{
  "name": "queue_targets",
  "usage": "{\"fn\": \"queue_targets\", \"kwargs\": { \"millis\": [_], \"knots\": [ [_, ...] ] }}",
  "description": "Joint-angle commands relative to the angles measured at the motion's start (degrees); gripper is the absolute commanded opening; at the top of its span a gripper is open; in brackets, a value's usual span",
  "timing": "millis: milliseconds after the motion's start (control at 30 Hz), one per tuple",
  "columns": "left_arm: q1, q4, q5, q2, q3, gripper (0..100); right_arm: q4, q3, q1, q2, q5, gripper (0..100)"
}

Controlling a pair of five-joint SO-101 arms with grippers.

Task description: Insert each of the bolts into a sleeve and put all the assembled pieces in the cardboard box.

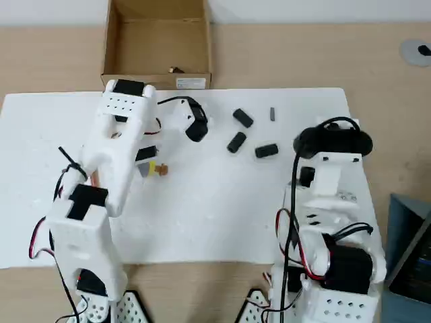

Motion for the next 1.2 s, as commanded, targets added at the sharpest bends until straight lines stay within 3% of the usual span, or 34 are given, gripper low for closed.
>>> {"fn": "queue_targets", "kwargs": {
  "millis": [0,433,767,967,1167],
  "knots": [
    [0.62,0.53,-0.35,1.54,-4.31,12,-1.41,-0.04,0.75,-0.22,-0.53,0.9],
    [3.34,0.7,-0.09,11.21,-14.77,12,-1.41,-0.04,0.75,-0.22,-0.53,0.9],
    [3.87,0.44,-0.09,11.91,-14.24,12,-1.41,-0.04,0.75,-0.31,-0.53,0.9],
    [3.96,-0.88,-0.18,15.69,-13.1,0,-1.32,-0.13,0.66,-0.31,-0.53,0.9],
    [3.78,1.41,2.37,15.69,-14.24,0,-1.05,-0.4,0.66,-0.4,-0.53,0.9]
  ]
}}
